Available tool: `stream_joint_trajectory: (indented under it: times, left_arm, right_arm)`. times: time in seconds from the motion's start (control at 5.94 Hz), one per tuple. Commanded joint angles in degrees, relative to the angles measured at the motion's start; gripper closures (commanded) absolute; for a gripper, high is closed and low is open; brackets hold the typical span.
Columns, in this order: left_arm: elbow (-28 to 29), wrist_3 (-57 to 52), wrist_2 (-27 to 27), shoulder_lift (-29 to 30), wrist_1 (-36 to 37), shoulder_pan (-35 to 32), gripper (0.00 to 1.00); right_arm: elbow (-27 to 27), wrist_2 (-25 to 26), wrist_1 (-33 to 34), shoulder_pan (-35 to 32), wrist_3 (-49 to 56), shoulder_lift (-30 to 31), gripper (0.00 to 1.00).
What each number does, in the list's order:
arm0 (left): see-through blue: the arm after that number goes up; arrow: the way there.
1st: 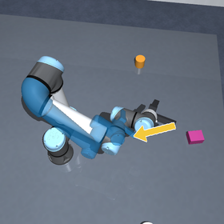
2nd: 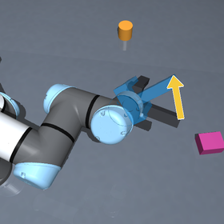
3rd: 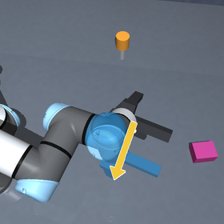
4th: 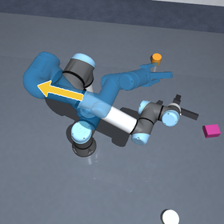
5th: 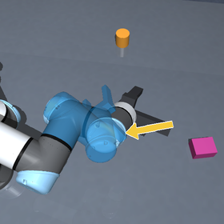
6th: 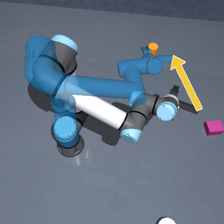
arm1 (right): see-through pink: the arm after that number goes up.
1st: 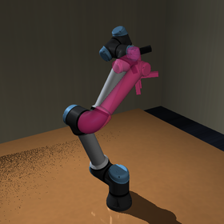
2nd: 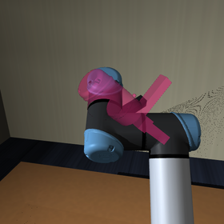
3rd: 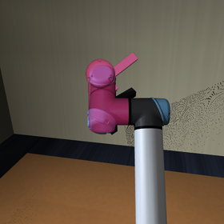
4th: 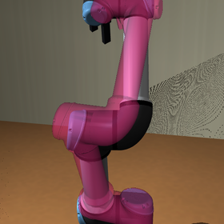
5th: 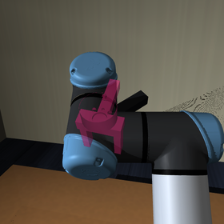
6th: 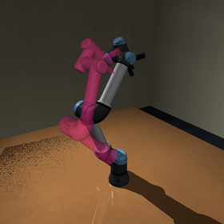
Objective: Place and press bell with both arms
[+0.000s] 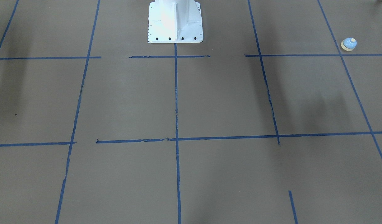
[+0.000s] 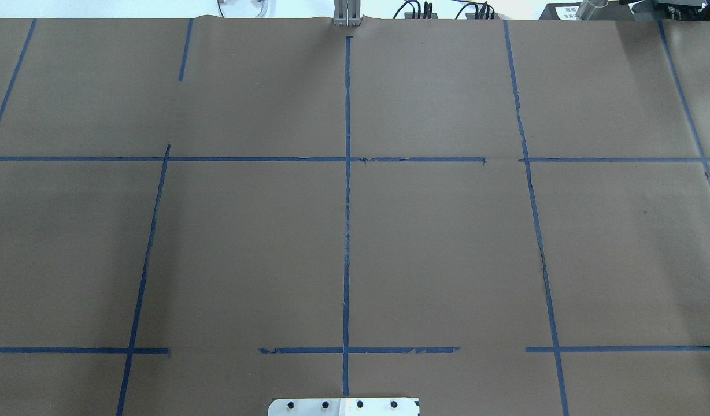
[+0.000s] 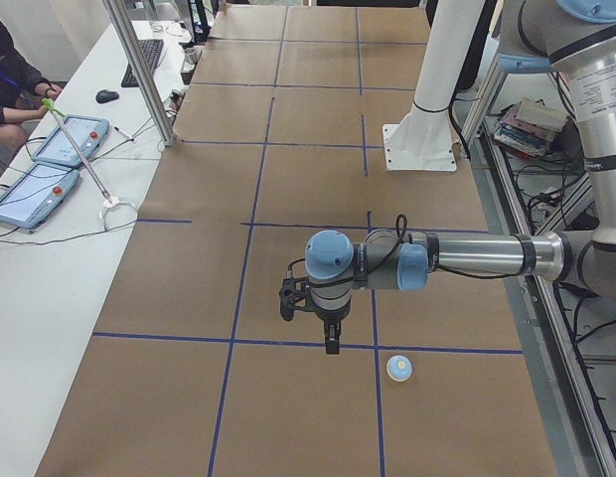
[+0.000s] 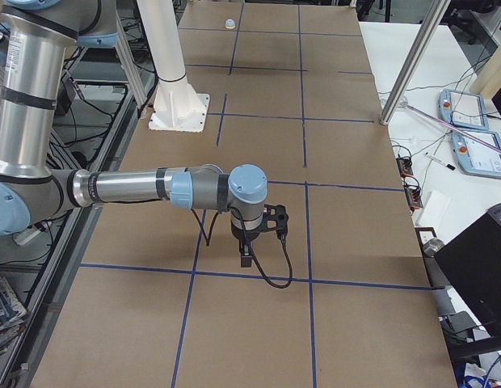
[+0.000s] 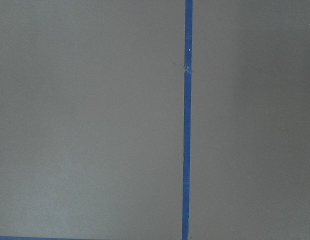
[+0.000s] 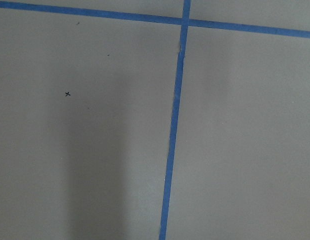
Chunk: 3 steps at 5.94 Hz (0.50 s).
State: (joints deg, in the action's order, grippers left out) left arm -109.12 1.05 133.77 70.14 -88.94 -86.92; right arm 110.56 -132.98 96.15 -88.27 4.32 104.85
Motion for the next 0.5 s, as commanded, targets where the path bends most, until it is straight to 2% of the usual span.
stream_joint_trajectory:
  times: [0.0,0.34]
  left_arm:
    - [-0.9,-0.2,0.1,-0.7,0.1,0.0,0.00]
    - [-1.0,0.3,0.2,0.3,-0.7,0.1,0.00]
  right_arm:
    - [0.0,0.0,0.0,0.1,0.0,0.0,0.00]
    - [0.4,0.0,-0.1,0.1,0.0,-0.2,0.00]
